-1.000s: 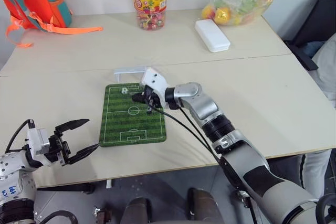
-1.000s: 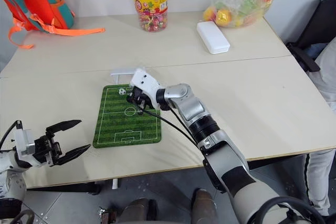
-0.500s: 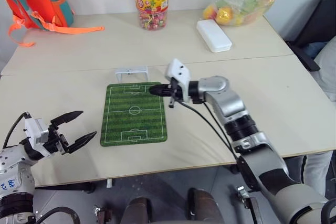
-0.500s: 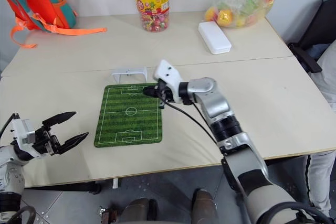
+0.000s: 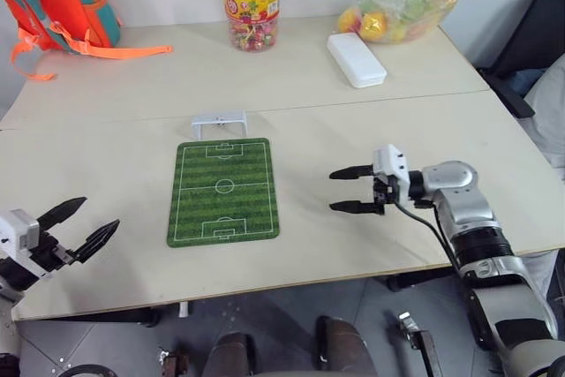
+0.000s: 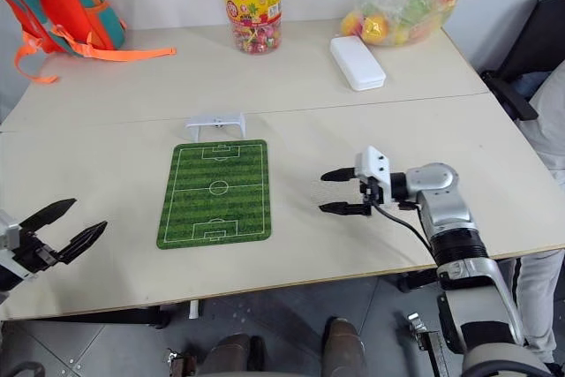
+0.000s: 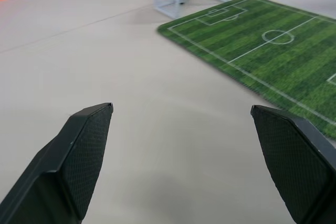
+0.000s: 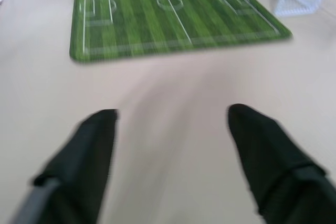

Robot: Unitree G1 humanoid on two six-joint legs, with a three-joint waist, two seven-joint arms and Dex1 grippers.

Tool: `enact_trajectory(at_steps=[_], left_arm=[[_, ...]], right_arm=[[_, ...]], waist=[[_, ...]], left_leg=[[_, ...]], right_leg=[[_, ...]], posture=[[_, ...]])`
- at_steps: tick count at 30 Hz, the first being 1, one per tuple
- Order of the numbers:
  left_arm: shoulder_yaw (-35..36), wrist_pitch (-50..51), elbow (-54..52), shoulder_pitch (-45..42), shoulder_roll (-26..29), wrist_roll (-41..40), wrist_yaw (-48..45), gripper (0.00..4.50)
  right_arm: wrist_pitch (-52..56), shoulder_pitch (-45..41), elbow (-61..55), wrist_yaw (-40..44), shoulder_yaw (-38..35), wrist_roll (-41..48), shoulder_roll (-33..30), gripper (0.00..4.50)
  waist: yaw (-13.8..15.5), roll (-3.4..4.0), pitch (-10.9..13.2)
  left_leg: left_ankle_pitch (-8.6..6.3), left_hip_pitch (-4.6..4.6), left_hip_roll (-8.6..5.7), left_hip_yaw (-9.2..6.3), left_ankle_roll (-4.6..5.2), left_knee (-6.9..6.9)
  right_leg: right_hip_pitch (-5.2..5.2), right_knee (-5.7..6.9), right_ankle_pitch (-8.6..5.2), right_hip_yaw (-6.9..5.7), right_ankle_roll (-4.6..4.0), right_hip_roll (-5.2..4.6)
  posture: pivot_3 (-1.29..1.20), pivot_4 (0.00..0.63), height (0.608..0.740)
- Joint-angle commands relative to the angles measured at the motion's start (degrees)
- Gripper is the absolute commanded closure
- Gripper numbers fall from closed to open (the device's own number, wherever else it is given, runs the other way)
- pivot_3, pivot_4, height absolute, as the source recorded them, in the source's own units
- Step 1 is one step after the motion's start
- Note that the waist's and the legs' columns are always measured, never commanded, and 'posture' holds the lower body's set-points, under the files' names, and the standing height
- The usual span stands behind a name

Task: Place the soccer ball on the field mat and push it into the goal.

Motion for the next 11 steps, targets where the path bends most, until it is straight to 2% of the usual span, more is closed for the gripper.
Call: enact_trajectory(at_steps=[1,6,11], left_arm=[[4.2,-0.2,0.8,0.9,2.3,-1.8,0.0,0.0],[5.6,0.4,0.7,1.8,2.9,-2.2,-0.8,0.0],[6.3,-0.6,1.9,1.1,3.6,-2.0,-2.4,0.0]], right_arm=[[-4.5,-3.1,6.4,0.5,-3.6,1.0,-1.7,0.04],[-7.1,-5.4,12.3,-0.7,-4.7,-0.8,-3.4,0.04],[-7.1,-5.9,12.1,-1.9,-5.2,-0.6,-3.1,0.04]], waist=[[0.1,0.0,0.0],[0.2,0.0,0.0],[0.2,0.0,0.0]], left_leg=[[0.0,0.0,0.0,0.0,0.0,0.0],[0.0,-0.01,0.0,0.01,0.0,0.01],[0.0,-0.03,0.0,0.01,0.0,0.02]], right_leg=[[0.0,0.0,0.0,0.0,0.0,0.0],[0.0,0.0,0.0,0.0,0.0,-0.01],[0.0,-0.01,0.0,0.0,0.0,0.0]], posture=[[0.0,0.15,0.74],[0.0,0.15,0.74],[0.0,0.15,0.74]])
